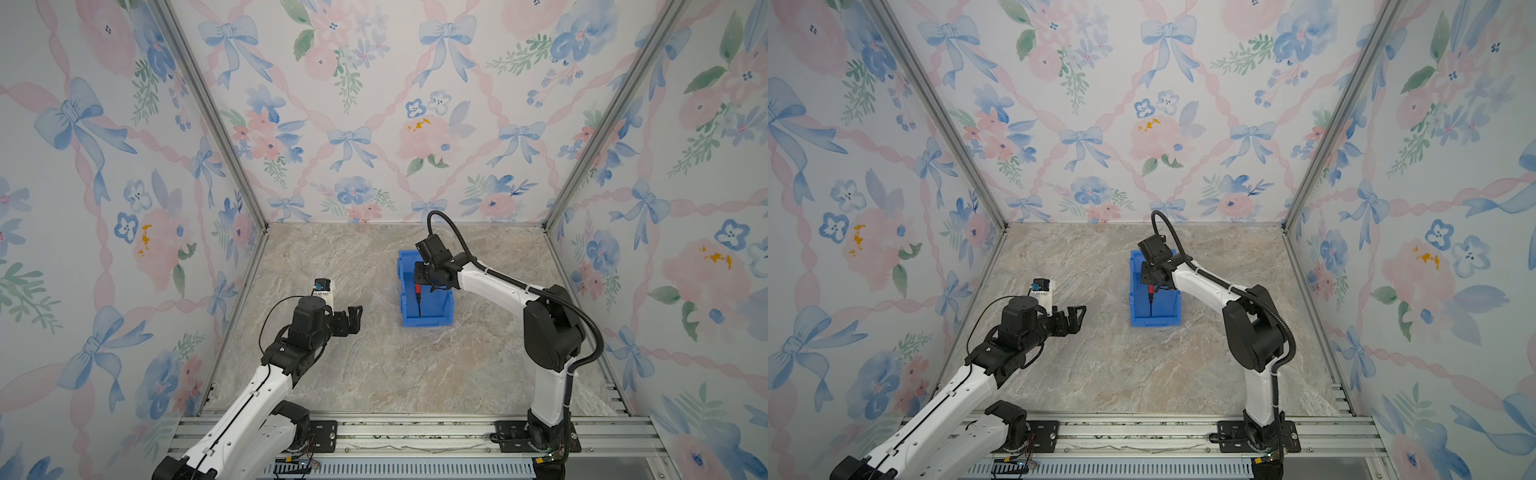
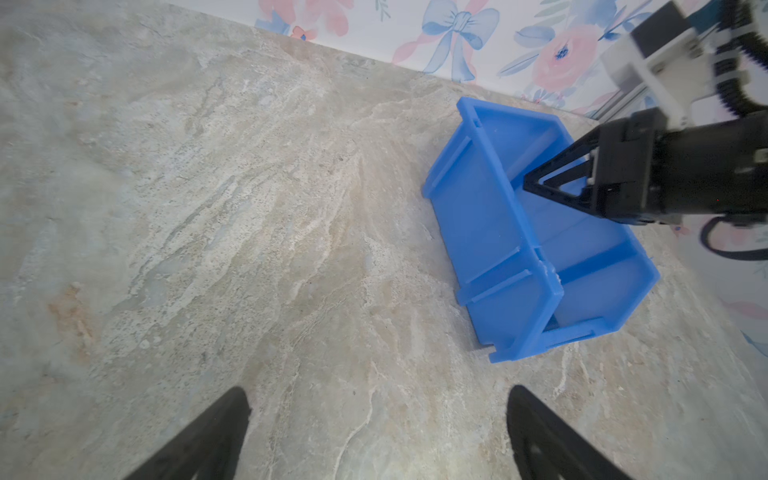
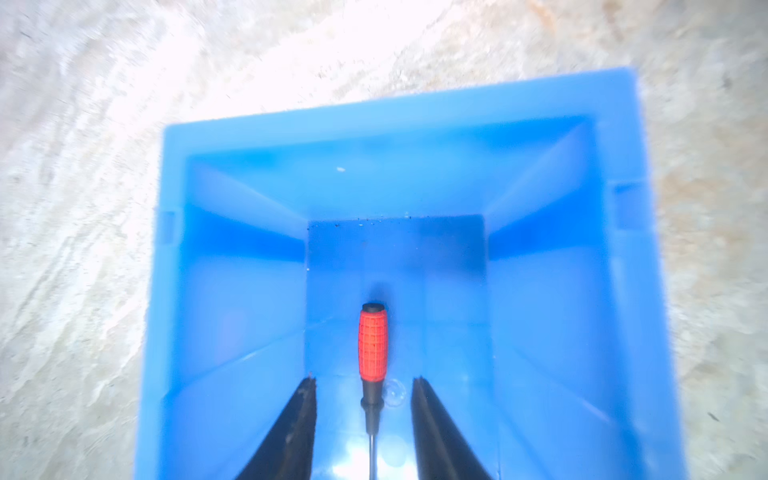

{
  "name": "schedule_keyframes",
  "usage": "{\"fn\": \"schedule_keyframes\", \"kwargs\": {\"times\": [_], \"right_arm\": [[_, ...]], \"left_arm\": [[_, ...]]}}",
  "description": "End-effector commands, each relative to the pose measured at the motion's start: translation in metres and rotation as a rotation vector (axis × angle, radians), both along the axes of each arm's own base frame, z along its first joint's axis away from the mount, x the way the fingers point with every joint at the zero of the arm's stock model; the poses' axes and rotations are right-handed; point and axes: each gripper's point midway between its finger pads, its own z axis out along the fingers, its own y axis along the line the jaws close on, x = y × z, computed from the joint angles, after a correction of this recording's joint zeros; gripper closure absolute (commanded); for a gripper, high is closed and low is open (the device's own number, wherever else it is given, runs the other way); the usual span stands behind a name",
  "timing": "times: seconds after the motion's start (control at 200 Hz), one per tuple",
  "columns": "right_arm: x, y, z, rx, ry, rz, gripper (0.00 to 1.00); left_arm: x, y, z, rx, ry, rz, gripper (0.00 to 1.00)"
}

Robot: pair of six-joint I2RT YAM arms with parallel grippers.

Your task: Put the screwdriver in the bin

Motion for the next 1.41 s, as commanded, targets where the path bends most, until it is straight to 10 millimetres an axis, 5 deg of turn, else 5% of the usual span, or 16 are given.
{"fn": "schedule_keyframes", "kwargs": {"times": [0.0,0.295,0.595,1.025,1.205,1.4], "right_arm": [[-0.023,-0.021,0.027,-0.063,-0.045,0.005,0.54],[-0.073,-0.102,0.077,-0.131,-0.153,-0.020,0.32],[-0.106,-0.180,0.076,-0.153,-0.185,-0.046,0.00],[-0.138,-0.277,0.074,-0.257,-0.275,-0.318,0.03],[-0.148,-0.308,0.047,-0.272,-0.214,-0.416,0.03],[-0.155,-0.316,0.021,-0.212,-0.180,-0.436,0.03]], "left_arm": [[0.004,0.009,0.005,0.065,-0.017,0.031,0.02],[0.012,0.030,-0.017,0.209,0.018,0.100,0.02],[0.015,0.064,-0.030,0.366,0.018,0.230,0.02],[0.013,0.085,-0.033,0.342,-0.106,0.349,0.02],[0.020,0.084,-0.025,0.312,-0.170,0.322,0.03],[0.027,0.086,-0.026,0.326,-0.172,0.307,0.02]]}}
